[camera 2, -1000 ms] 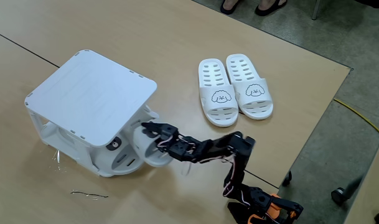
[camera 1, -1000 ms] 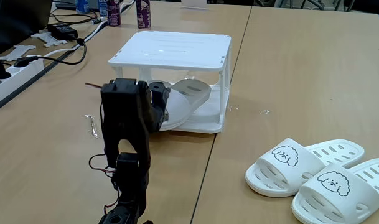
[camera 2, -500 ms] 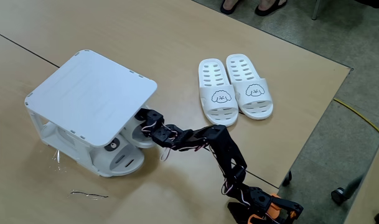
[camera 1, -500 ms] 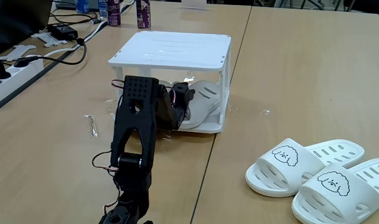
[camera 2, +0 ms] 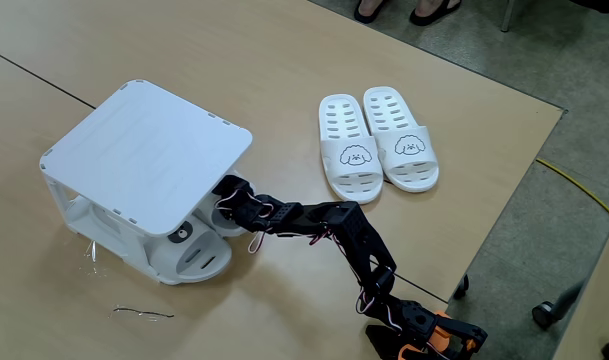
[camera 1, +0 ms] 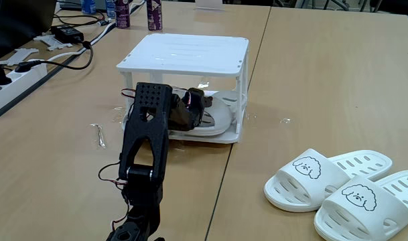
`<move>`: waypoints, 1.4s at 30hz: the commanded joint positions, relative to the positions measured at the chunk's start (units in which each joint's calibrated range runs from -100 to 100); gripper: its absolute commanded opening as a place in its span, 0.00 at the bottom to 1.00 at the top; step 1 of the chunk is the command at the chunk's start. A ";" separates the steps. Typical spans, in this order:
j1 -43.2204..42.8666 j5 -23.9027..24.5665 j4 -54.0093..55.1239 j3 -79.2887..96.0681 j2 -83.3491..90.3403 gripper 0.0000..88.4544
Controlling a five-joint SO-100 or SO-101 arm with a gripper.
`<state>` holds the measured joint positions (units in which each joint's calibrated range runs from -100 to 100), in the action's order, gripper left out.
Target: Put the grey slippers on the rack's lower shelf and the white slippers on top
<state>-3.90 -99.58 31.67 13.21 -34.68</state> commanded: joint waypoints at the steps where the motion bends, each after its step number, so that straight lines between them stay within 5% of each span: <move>1: -0.71 -0.42 -1.13 -4.32 2.67 0.06; 9: -0.71 -0.42 -1.13 0.82 9.14 0.30; 31: 0.28 -0.42 -0.96 49.99 53.40 0.29; 37: 7.60 -0.42 0.25 57.92 69.14 0.00; 42: 11.79 -0.42 26.57 75.34 70.90 0.01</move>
<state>5.32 -99.58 41.37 79.07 33.28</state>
